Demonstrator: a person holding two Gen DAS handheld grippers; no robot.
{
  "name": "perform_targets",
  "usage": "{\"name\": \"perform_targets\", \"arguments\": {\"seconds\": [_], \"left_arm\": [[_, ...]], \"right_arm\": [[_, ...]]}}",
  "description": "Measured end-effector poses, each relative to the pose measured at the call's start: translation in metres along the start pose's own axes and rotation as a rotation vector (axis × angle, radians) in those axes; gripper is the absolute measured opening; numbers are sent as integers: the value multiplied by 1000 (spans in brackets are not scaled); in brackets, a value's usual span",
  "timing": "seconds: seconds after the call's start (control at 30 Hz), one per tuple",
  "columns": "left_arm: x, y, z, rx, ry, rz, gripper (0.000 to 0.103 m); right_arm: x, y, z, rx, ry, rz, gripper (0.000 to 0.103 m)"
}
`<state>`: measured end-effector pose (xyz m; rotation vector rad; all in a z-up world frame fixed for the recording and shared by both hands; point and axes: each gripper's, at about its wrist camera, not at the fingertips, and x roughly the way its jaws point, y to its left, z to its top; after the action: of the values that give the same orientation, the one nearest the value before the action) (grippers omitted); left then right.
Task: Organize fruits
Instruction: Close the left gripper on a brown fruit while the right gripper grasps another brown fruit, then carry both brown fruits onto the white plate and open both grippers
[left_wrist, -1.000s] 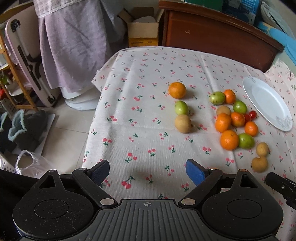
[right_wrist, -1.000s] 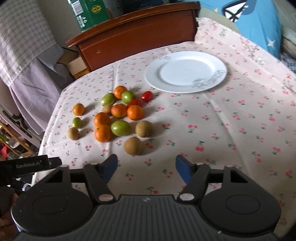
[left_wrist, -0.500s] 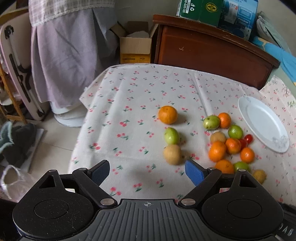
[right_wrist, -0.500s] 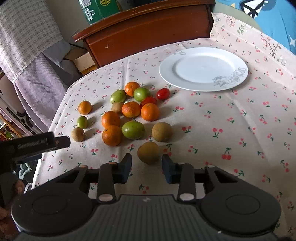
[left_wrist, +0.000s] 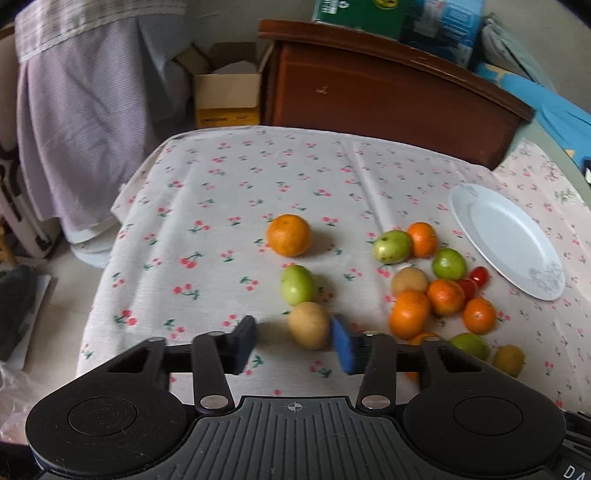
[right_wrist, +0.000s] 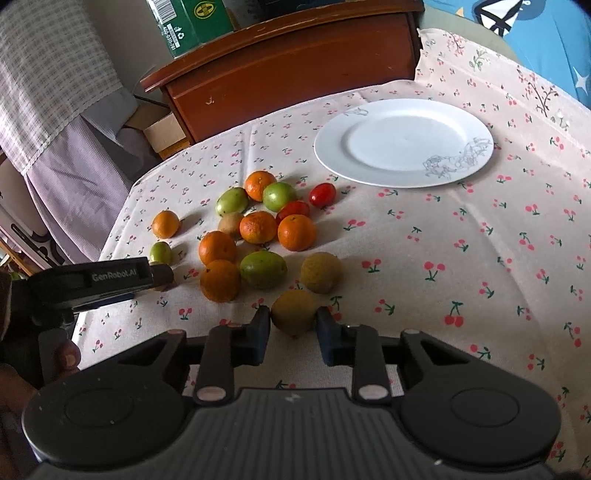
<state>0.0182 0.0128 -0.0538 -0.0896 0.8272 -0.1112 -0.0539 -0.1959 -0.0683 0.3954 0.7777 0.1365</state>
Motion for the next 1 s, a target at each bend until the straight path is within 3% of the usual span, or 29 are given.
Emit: {"name": "perform_targets", "arguments": {"seconds": [0.27, 0.37, 0.63, 1.0], "left_arm": [[4, -4, 1, 9, -11, -42, 33], [4, -4, 0, 2, -14, -55, 23], [-4, -1, -2, -22, -16, -80, 23], [-37, -15, 11, -10, -86, -121, 23]], "right_arm": [[-1, -1, -1, 10, 5, 4, 27], [-1, -1, -1, 12, 6, 2, 27], [-1, -1, 0, 21, 11, -3, 27], [-19, -2, 10, 37, -32, 36, 27]]}}
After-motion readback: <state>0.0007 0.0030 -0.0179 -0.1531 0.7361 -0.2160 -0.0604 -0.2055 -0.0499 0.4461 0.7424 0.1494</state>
